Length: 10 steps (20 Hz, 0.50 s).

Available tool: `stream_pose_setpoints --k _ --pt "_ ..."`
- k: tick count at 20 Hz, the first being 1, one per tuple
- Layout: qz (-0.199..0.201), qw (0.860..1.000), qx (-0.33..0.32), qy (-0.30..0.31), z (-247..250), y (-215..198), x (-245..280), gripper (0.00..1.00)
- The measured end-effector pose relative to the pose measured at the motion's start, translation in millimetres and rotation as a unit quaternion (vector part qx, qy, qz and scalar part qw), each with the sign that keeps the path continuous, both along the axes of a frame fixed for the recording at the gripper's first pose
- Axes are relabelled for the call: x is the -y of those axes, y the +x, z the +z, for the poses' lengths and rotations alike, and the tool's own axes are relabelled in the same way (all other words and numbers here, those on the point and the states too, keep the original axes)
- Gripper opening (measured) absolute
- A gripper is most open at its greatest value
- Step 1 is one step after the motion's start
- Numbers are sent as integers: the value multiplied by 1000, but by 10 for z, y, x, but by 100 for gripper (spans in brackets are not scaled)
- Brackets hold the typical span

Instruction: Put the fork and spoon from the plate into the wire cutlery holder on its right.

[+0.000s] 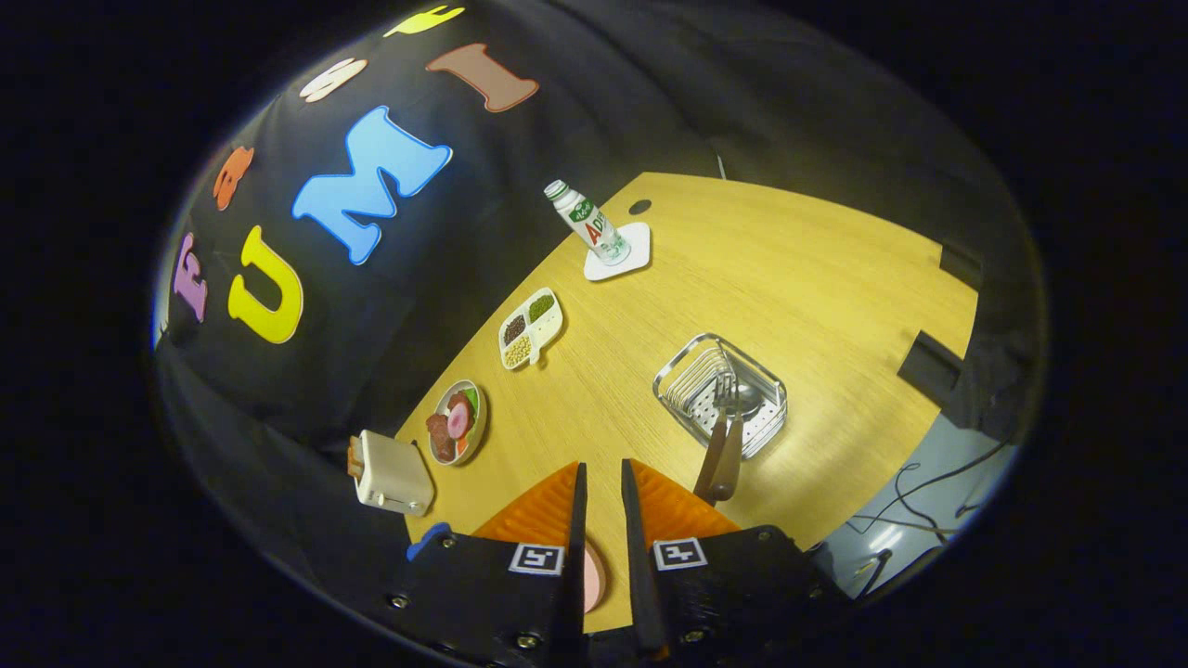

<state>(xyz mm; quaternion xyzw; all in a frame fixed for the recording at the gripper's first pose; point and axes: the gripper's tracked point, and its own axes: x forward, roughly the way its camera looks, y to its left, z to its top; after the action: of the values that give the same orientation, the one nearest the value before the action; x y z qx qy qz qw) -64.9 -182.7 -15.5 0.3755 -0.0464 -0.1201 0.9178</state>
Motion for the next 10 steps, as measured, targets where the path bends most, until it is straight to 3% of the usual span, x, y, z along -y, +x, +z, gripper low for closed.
stream_pose_setpoints --k 5,10 --pt "-58 994 -6 -96 144 -142 53 21" --pt "-126 972 -2 -199 412 -309 38 21"
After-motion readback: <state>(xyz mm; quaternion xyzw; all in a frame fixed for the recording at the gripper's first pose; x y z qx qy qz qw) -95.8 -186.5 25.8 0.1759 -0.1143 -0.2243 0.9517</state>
